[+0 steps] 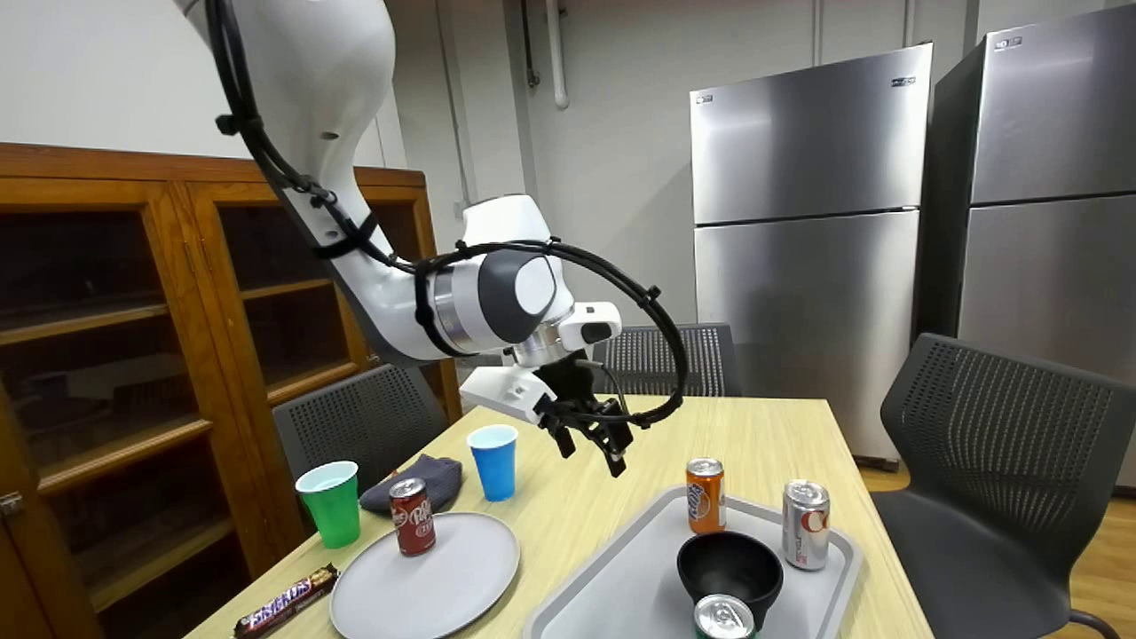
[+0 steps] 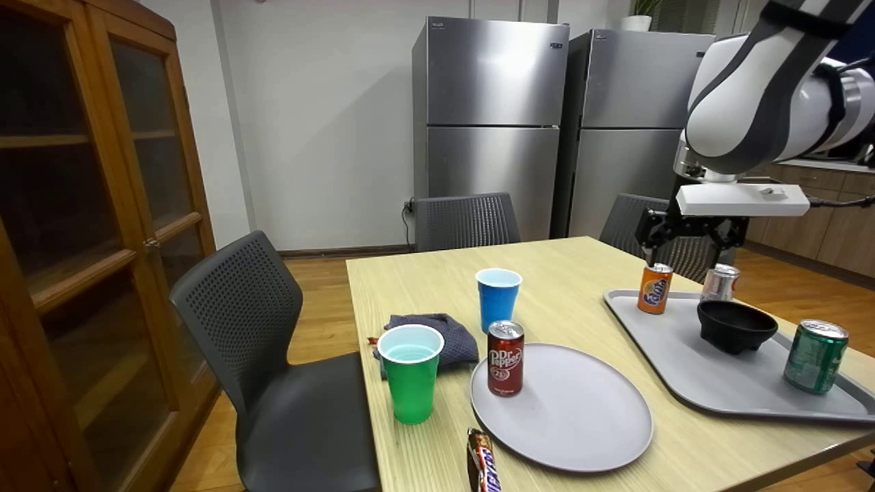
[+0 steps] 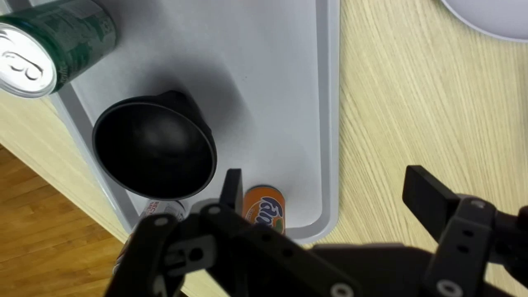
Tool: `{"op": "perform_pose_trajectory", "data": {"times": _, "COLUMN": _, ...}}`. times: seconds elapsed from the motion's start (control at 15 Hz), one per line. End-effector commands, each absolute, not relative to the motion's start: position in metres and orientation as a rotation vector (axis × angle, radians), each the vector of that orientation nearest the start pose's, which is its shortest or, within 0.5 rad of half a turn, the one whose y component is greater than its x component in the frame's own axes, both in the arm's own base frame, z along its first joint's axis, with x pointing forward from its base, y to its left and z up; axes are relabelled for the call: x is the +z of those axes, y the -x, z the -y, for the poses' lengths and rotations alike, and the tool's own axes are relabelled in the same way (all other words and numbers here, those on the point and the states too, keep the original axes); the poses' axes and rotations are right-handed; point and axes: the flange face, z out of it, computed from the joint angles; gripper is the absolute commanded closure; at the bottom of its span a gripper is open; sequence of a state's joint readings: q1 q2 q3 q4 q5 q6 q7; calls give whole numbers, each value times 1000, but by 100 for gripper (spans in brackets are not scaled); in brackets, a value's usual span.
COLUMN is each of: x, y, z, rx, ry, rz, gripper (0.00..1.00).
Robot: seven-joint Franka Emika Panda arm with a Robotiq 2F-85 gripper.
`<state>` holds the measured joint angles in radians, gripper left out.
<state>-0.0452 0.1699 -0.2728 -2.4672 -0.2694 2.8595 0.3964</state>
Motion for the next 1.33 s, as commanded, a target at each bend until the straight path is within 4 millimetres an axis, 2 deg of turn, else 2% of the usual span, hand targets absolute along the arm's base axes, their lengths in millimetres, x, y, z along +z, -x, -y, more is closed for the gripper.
{"op": "perform_pose_trajectory", "data": {"times": 0.0, "x": 246, "y": -492, "z": 153, "rx": -383, "ry": 3180, "rz": -776, "gripper": 0}}
{"op": "perform_pose_trajectory", "data": {"times": 1.27, "x": 207, "y": -549, "z": 208, "rx": -368, "ry": 3117, "rz": -962, "gripper": 0}}
